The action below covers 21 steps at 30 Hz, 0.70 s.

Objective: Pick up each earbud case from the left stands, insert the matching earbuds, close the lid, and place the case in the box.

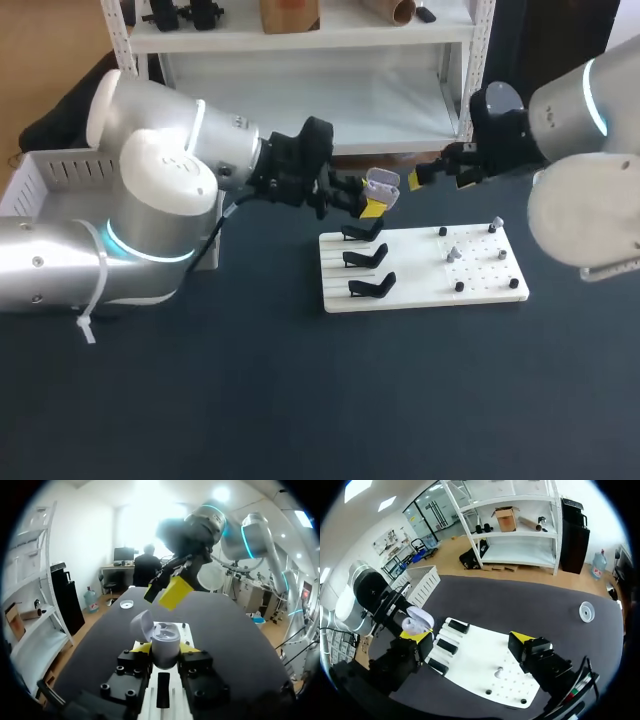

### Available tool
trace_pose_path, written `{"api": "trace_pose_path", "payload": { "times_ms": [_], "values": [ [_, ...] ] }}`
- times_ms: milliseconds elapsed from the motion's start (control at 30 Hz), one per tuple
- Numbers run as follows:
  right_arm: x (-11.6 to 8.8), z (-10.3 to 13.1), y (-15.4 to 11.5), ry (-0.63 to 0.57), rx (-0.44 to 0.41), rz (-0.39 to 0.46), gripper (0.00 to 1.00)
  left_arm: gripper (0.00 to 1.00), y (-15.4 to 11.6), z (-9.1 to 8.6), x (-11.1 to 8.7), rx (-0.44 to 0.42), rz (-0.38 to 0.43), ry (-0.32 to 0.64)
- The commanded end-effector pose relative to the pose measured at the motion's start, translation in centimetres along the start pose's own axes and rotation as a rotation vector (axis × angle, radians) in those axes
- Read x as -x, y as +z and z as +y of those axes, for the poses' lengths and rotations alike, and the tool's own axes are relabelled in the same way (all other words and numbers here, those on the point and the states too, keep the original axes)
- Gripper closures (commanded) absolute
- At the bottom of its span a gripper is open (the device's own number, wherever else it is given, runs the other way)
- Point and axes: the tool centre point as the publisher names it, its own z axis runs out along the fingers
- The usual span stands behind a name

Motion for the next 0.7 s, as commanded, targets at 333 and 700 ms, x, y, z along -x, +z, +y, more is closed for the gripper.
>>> {"api": "trace_pose_path", "payload": {
  "times_ms": [333, 700],
  "values": [
    [-3.6, -4.7, -4.0, -0.097, -0.257, 0.127, 0.0, 1.0, -3.2, 2.0, 1.2, -0.031, -0.213, -0.01],
    [-6.2, -8.7, -3.3, -0.137, -0.444, 0.278, 0.0, 1.0, -5.0, 2.9, 2.8, -0.088, -0.358, 0.041]
  ]
}}
